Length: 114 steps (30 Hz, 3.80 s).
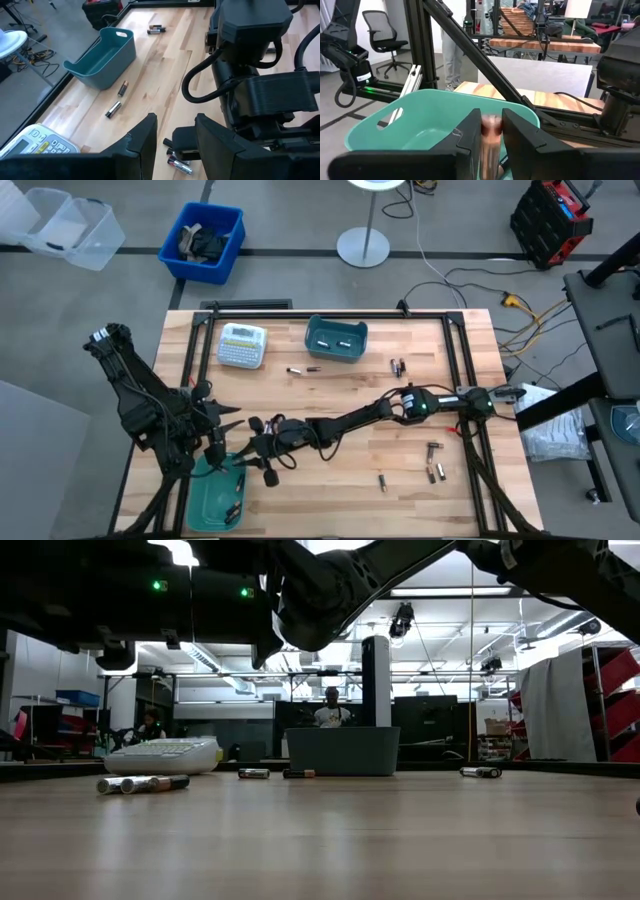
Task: Sort batteries
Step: Put the brown battery into the green bin
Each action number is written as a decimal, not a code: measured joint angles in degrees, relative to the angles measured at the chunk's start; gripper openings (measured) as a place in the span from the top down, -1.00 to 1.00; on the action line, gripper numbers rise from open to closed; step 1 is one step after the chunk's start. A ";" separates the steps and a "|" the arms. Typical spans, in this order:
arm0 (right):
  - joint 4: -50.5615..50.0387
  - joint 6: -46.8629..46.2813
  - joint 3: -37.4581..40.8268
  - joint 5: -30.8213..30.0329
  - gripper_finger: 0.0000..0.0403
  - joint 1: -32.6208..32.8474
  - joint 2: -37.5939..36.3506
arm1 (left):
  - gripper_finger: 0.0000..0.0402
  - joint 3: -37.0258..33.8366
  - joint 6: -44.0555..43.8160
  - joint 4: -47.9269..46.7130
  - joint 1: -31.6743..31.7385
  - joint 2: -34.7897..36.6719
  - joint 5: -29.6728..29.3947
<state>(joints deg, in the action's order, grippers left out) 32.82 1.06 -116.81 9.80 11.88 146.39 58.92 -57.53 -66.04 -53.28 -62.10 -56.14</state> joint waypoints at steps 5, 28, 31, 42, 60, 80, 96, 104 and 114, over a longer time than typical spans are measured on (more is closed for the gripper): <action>-0.16 0.17 0.00 0.00 0.74 0.00 0.00 | 0.43 0.03 0.02 -0.01 0.00 0.23 0.00; -42.49 14.76 0.09 0.84 0.83 0.52 -13.81 | 0.43 -0.13 0.00 0.41 0.00 0.28 1.22; -53.76 15.26 0.08 0.70 0.83 0.52 -18.19 | 0.43 -0.15 0.00 0.37 0.00 0.26 1.14; -86.15 11.17 1.34 0.61 0.83 0.50 -26.20 | 0.43 -1.08 0.23 3.90 0.20 -0.37 -4.83; -86.26 -9.76 34.09 -9.74 0.83 1.62 -47.12 | 0.43 -1.33 28.55 23.51 6.40 -7.89 0.10; -83.29 -34.91 60.73 -12.81 0.83 5.93 -74.19 | 0.43 -1.33 27.43 24.57 15.80 -15.30 23.02; -78.43 -37.62 62.80 -12.80 0.82 16.40 -73.18 | 0.43 6.13 33.06 36.81 16.00 -27.24 24.18; -73.56 -53.19 62.95 -12.89 0.52 20.70 -73.18 | 0.43 19.46 33.07 29.54 15.98 -36.85 23.74; -71.60 -69.02 62.95 -16.12 0.18 26.16 -66.35 | 0.43 31.17 31.12 17.69 16.07 -42.36 15.50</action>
<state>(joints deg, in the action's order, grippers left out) -38.78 -67.96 -53.87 -6.32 38.04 80.04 90.09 -26.42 -48.36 -37.20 -104.47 -40.64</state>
